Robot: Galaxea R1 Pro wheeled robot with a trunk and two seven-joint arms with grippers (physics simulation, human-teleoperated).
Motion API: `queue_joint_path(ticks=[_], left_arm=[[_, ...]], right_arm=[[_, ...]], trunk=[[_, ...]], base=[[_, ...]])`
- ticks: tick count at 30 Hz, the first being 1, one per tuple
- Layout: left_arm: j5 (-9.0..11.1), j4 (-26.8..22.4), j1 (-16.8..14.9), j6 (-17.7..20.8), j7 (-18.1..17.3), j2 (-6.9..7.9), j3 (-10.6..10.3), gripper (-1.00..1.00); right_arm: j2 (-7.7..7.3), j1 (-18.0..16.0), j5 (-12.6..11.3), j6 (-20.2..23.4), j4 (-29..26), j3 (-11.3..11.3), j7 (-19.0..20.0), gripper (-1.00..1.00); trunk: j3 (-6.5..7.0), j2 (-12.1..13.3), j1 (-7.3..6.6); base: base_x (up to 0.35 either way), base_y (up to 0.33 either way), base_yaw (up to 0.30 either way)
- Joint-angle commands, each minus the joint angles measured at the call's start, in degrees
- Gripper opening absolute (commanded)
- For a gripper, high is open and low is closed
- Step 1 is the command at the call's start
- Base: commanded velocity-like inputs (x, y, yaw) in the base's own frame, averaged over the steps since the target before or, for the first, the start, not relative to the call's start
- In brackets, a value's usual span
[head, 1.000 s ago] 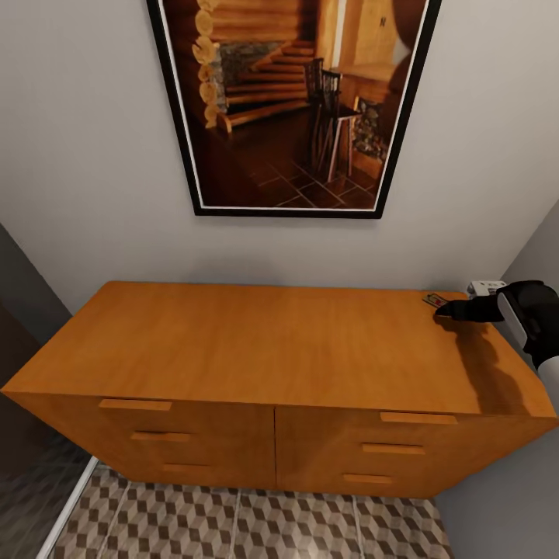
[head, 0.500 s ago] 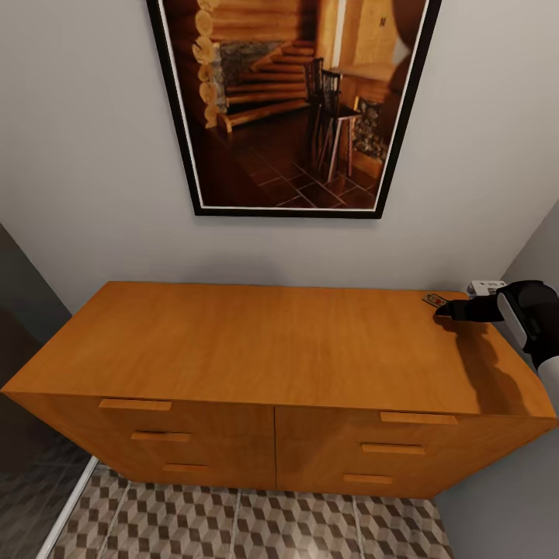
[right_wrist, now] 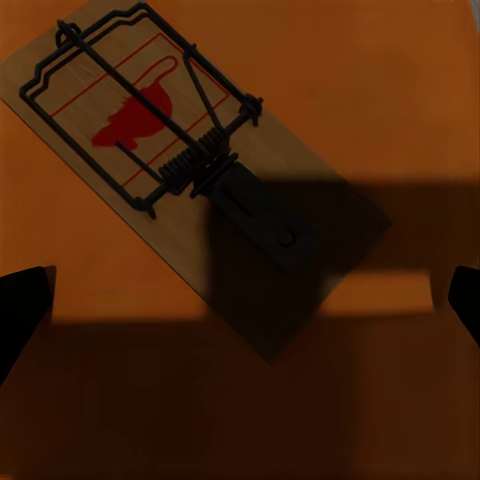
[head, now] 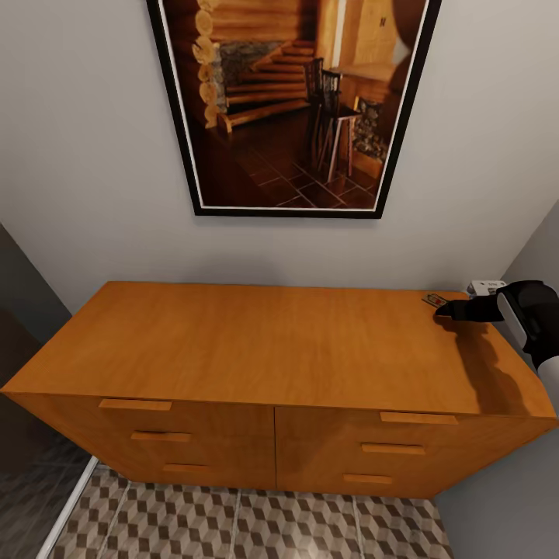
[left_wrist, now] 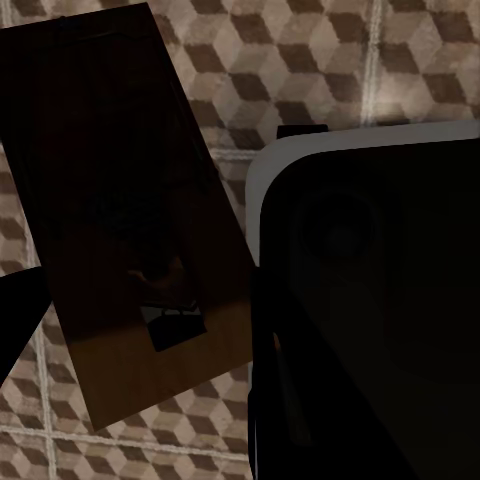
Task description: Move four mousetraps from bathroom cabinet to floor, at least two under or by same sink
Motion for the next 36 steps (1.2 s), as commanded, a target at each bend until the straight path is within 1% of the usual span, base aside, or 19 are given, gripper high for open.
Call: queue_joint_path(ticks=[1, 13, 22, 36], left_arm=[[0.26, 0.01, -0.02, -0.14, 0.23, -0.01, -0.50, -1.00], [0.27, 0.01, -0.02, -0.14, 0.22, -0.01, -0.50, -1.00], [0.27, 0.01, -0.02, -0.14, 0.23, -0.01, -0.50, -1.00], [0.27, 0.01, -0.02, -0.14, 0.23, -0.01, -0.50, -1.00]], right_arm=[[-0.08, -0.03, -0.31, 0.21, -0.03, 0.29, -0.22, 1.00], [-0.08, -0.03, -0.31, 0.22, -0.03, 0.29, -0.22, 1.00], [-0.08, -0.03, -0.31, 0.21, -0.03, 0.34, -0.20, 1.00], [-0.08, -0.03, -0.31, 0.21, 0.00, 0.37, -0.14, 1.00]], trunk=[[-0.05, -0.03, 0.00], [-0.05, -0.03, 0.00], [-0.05, -0.03, 0.00], [-0.05, -0.03, 0.00]], base=[[0.000, 0.000, 0.000], [0.003, 0.002, 0.000], [0.125, 0.094, 0.000], [0.010, 0.007, 0.000]])
